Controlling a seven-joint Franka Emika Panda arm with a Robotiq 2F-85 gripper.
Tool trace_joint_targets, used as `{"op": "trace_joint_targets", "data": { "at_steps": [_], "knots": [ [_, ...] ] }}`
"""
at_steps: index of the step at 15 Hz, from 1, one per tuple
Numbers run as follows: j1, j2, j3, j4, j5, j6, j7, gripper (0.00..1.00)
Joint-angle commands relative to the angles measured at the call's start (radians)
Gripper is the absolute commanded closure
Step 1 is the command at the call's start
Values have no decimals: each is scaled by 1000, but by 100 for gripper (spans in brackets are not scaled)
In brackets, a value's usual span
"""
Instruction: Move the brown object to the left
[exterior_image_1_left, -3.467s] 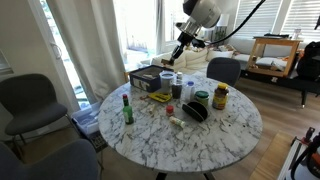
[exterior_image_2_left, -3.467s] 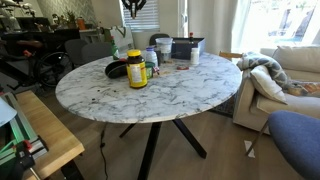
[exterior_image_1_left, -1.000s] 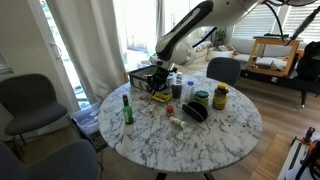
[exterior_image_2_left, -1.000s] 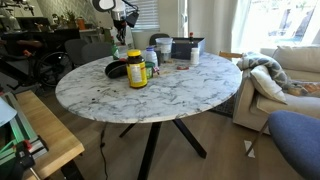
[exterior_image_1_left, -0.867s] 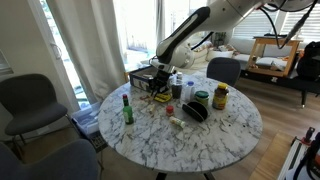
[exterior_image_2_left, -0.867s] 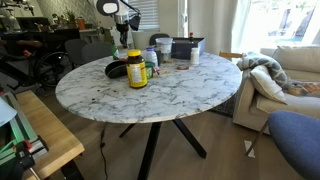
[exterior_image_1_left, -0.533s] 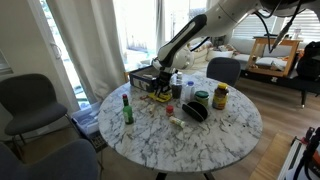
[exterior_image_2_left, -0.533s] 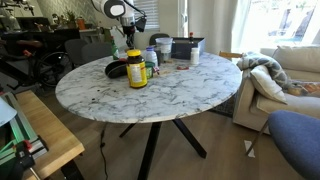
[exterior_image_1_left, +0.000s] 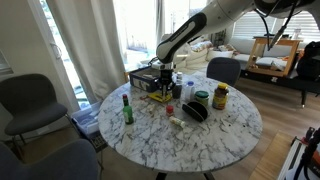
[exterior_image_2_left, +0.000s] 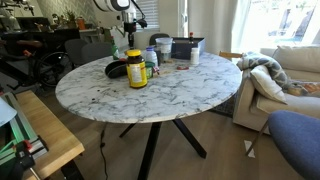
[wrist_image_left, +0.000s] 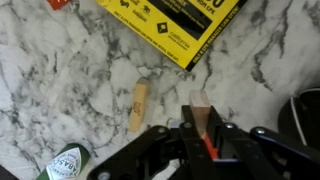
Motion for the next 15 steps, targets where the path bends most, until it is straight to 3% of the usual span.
{"op": "trace_joint_targets", "data": {
  "at_steps": [1, 2, 5, 6, 11, 15],
  "knots": [
    [4, 79, 3, 204, 14, -267, -20, 96],
    [10, 19, -7, 90, 5, -149, -3, 82],
    [11, 45, -7, 165, 9, -229, -4, 82],
    [19, 47, -11, 164, 20, -228, 45, 96],
    [57, 63, -21, 187, 55, -247, 372, 96],
    [59, 108, -2, 219, 56, -273, 419, 96]
  ]
}}
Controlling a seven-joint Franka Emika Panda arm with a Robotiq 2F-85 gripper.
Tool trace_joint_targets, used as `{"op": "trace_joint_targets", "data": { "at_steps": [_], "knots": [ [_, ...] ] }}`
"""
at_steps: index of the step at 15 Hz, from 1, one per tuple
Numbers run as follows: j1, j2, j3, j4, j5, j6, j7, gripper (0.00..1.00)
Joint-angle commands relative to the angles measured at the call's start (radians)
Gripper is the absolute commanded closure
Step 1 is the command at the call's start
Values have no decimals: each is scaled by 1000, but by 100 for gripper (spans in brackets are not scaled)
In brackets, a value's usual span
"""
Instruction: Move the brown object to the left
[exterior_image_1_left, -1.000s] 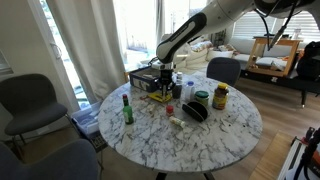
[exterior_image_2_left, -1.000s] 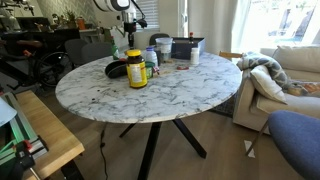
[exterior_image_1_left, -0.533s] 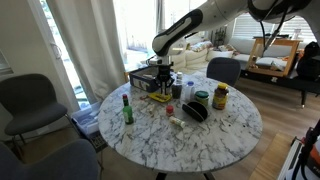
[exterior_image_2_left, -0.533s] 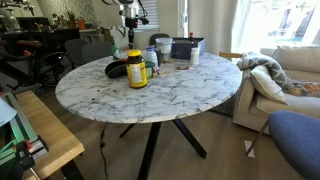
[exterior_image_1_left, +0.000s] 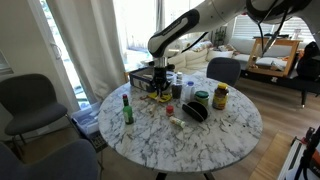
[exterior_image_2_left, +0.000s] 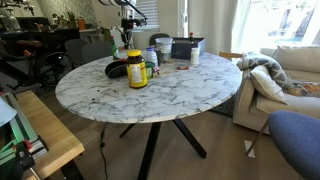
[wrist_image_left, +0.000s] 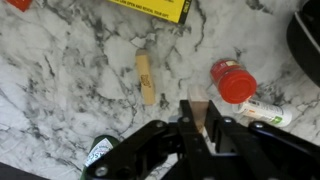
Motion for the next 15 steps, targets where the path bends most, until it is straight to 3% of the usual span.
{"op": "trace_joint_targets", "data": {
  "at_steps": [1, 10, 15],
  "knots": [
    [11, 60, -3, 51, 15, -9, 61, 96],
    [7, 153, 5, 143, 34, 57, 160, 96],
    [4, 166, 24, 125, 6, 165, 93, 96]
  ]
}}
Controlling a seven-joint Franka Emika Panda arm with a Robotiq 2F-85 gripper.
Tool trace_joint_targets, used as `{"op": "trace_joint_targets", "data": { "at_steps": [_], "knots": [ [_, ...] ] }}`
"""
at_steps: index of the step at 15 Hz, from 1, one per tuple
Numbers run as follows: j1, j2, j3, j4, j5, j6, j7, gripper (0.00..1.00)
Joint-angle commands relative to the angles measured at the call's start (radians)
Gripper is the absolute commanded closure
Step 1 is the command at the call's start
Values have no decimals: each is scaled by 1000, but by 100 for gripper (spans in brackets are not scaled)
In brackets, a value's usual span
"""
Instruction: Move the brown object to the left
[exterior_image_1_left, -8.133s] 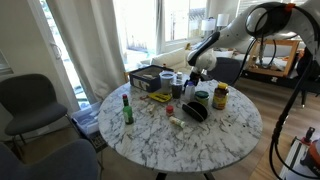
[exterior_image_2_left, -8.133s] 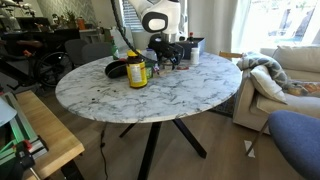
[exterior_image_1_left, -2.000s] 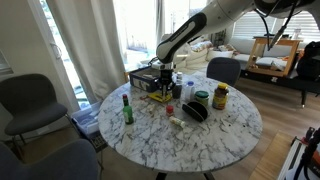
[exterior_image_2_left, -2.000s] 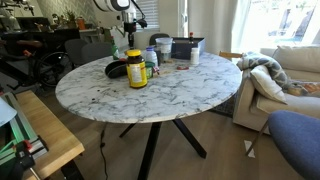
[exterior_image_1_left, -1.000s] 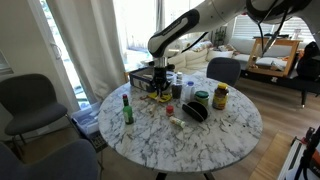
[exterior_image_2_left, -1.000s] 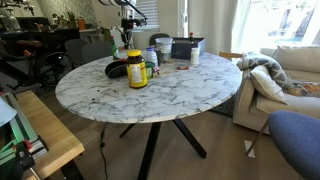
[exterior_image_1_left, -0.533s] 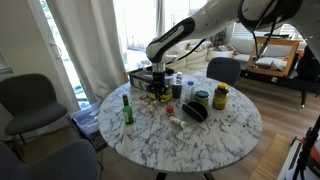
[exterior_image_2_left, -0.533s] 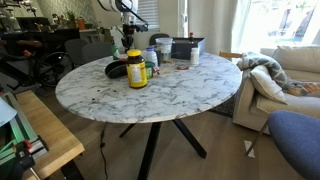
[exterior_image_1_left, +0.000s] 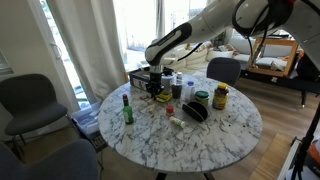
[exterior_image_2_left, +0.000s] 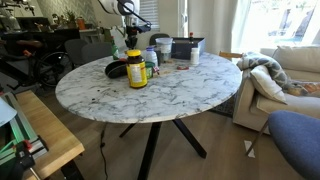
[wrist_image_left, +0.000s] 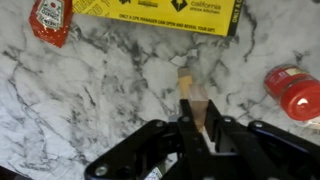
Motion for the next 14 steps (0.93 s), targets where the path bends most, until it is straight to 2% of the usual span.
{"op": "trace_joint_targets", "data": {
  "at_steps": [1, 4, 5, 6, 8, 9, 14],
  "knots": [
    [-10, 25, 27, 2, -8, 58, -55, 96],
    [-25, 31, 51, 2, 11, 45, -101, 96],
    [-30, 28, 53, 14, 10, -9, -111, 96],
    [-8, 22, 36, 3, -1, 31, -67, 82],
    [-12, 22, 38, 4, 1, 17, -80, 82],
    [-17, 23, 45, -2, 4, 39, -99, 96],
    [-17, 26, 59, -14, 1, 79, -136, 96]
  ]
}}
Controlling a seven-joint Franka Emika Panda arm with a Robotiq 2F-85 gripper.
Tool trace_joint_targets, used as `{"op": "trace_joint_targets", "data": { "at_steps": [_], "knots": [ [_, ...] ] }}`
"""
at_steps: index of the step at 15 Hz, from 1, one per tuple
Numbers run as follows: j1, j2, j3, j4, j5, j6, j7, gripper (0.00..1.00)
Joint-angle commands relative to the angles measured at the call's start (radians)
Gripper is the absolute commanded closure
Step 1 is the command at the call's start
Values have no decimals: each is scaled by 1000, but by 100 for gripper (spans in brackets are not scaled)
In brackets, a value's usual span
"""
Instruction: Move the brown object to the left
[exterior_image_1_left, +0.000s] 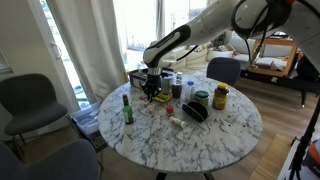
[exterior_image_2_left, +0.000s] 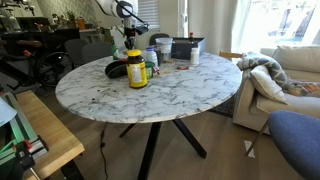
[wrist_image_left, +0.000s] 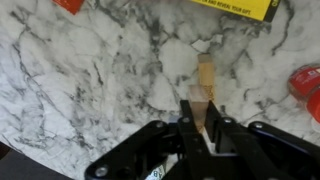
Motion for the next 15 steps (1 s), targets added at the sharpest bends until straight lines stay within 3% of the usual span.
{"op": "trace_joint_targets", "data": {
  "at_steps": [1, 15],
  "knots": [
    [0, 5, 6, -10, -9, 20, -39, 96],
    [-32, 28, 7, -5, 3, -6, -145, 96]
  ]
}}
